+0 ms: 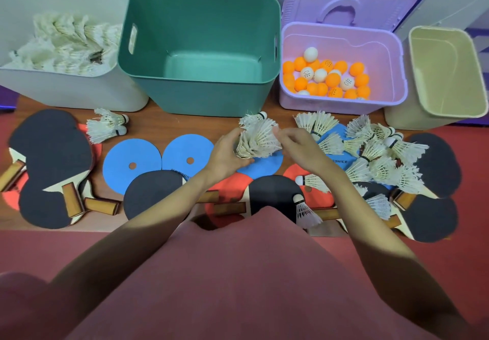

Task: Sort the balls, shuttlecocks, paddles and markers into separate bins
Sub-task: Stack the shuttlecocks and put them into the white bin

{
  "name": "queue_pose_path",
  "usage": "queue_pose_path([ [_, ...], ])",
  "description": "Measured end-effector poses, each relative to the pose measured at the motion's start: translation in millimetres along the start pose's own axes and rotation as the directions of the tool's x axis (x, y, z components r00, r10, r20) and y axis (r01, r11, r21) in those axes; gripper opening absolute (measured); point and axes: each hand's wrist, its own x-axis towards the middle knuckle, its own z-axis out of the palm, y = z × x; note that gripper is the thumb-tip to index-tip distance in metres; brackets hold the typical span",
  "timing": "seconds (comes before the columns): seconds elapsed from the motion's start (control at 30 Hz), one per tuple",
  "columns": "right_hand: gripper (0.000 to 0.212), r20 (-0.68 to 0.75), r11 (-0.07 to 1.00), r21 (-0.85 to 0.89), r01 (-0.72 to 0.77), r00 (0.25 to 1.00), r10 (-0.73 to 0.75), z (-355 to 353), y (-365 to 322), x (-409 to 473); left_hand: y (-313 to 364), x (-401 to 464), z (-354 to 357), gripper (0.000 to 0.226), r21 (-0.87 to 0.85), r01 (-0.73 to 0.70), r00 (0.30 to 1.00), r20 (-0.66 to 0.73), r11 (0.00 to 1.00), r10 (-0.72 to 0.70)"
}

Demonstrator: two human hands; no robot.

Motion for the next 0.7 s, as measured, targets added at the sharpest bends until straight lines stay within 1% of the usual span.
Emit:
queue_pose_path([
  [0.07,0.053,-0.053,0.991,0.111,-0.07,0.996,0.076,-9.1,7.2,4.5,-0.2,-1.4,-0.4,0.051,-0.074,0.049,0.999,0.0,0.996,-0.049],
  [0.1,0.051,-0.106,0.99,0.116,-0.083,0.99,0.095,-14.8,13.8,9.2,-1.2,-1.2,-0.4,0.054,-0.097,0.063,0.998,-0.001,0.993,-0.063],
  [0.13,0.044,-0.167,0.994,0.064,-0.085,0.981,0.094,-20.9,23.7,15.5,-1.6,-1.2,-0.5,0.055,-0.115,0.07,0.998,0.003,0.991,-0.07],
  [0.2,0.025,-0.238,0.978,-0.159,-0.133,0.967,0.093,-33.4,46.0,30.4,0.5,-1.3,-1.2,0.054,-0.162,0.085,0.996,0.012,0.983,-0.084],
  [0.23,0.026,-0.238,0.943,-0.284,-0.176,0.965,0.108,-39.2,54.9,37.0,2.1,-0.8,-1.2,0.055,-0.179,0.092,0.996,0.01,0.98,-0.092],
  [0.27,0.037,-0.226,0.902,-0.38,-0.205,0.966,0.124,-43.5,62.6,43.7,3.3,0.2,-1.3,0.056,-0.182,0.098,0.995,0.005,0.978,-0.099],
  [0.3,0.046,-0.208,0.875,-0.436,-0.212,0.969,0.132,-46.6,68.7,48.9,4.1,0.9,-0.9,0.056,-0.188,0.106,0.994,0.006,0.976,-0.106],
  [0.33,0.051,-0.191,0.861,-0.464,-0.208,0.973,0.132,-48.0,72.0,53.4,5.5,1.4,-0.7,0.056,-0.192,0.114,0.993,0.009,0.975,-0.114],
  [0.4,0.053,-0.163,0.848,-0.493,-0.196,0.978,0.131,-47.1,77.2,62.7,8.1,2.4,-0.8,0.057,-0.196,0.118,0.993,0.007,0.973,-0.119],
  [0.5,0.045,-0.154,0.812,-0.532,-0.239,0.971,0.185,-45.1,83.6,73.3,8.8,4.4,-1.2,0.053,-0.171,0.128,0.991,-0.005,0.977,-0.131],
  [0.57,0.029,-0.145,0.778,-0.579,-0.246,0.969,0.198,-43.3,86.6,74.5,6.1,6.4,-1.5,0.051,-0.137,0.143,0.989,-0.007,0.98,-0.145],
  [0.63,0.013,-0.165,0.759,-0.608,-0.232,0.972,0.165,-40.5,84.4,71.3,1.5,8.0,-2.4,0.049,-0.097,0.15,0.988,-0.018,0.984,-0.153],
  [0.7,0.009,-0.158,0.787,-0.59,-0.183,0.981,0.11,-39.9,75.8,65.4,-3.3,8.9,-3.1,0.051,-0.063,0.155,0.987,-0.041,0.986,-0.158],
])
